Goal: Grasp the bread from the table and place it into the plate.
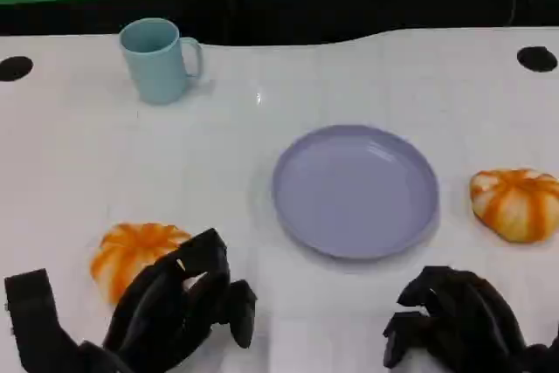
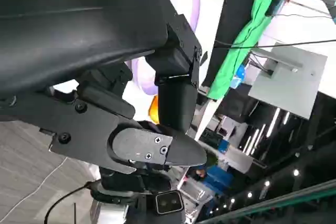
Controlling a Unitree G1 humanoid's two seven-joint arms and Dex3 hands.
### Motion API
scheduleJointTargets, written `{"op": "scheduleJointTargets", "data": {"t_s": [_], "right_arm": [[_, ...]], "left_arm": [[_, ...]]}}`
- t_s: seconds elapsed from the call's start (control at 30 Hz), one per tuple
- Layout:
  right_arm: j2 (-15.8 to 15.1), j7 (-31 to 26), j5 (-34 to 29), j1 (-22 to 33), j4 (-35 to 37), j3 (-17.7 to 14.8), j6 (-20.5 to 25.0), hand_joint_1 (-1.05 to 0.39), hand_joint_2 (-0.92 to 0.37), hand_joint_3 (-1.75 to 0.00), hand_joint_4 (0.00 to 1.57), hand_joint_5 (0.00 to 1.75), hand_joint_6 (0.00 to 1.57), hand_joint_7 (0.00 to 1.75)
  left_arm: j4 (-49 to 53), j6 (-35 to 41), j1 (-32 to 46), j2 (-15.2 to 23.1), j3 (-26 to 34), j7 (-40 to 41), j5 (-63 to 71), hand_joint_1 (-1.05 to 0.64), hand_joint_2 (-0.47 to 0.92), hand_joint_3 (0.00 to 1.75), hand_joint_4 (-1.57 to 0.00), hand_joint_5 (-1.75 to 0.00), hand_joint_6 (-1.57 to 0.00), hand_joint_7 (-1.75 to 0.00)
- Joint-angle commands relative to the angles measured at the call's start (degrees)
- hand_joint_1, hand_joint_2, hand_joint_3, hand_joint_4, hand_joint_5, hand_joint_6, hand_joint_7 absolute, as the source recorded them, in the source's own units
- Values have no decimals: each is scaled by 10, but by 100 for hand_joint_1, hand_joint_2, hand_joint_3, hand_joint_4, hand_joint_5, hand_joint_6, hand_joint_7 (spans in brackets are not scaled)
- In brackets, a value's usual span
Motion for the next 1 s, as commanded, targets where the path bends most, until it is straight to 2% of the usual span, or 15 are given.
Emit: {"op": "scheduleJointTargets", "data": {"t_s": [0.03,0.63,0.77,0.8,0.93,1.0], "right_arm": [[-7,4,3,-3,4,-2,-3,-103,-72,0,157,76,157,38],[-4,-3,5,2,-8,-2,5,-103,-72,0,155,77,157,38],[-2,-8,6,4,-12,-2,7,-102,-72,0,155,78,157,38],[-2,-8,7,4,-13,-3,9,-101,-72,0,155,78,157,38],[-3,-8,6,3,-13,-2,10,-100,-72,0,155,78,157,38],[-3,-7,5,2,-12,-2,10,-101,-72,0,155,78,157,38]], "left_arm": [[0,-5,-2,4,3,-4,3,-70,92,22,-92,-175,-70,-175],[0,3,-4,5,10,-8,-3,-70,92,20,-91,-175,-69,-175],[-3,-24,-2,4,9,-4,12,-73,92,19,-88,-175,-64,-175],[-7,-35,0,5,7,3,22,-77,92,20,-81,-175,-63,-156],[-26,-108,11,7,3,30,72,-77,92,30,-67,-167,-62,-121],[-44,-124,16,16,-1,39,93,-72,92,32,-58,-156,-60,-85]]}}
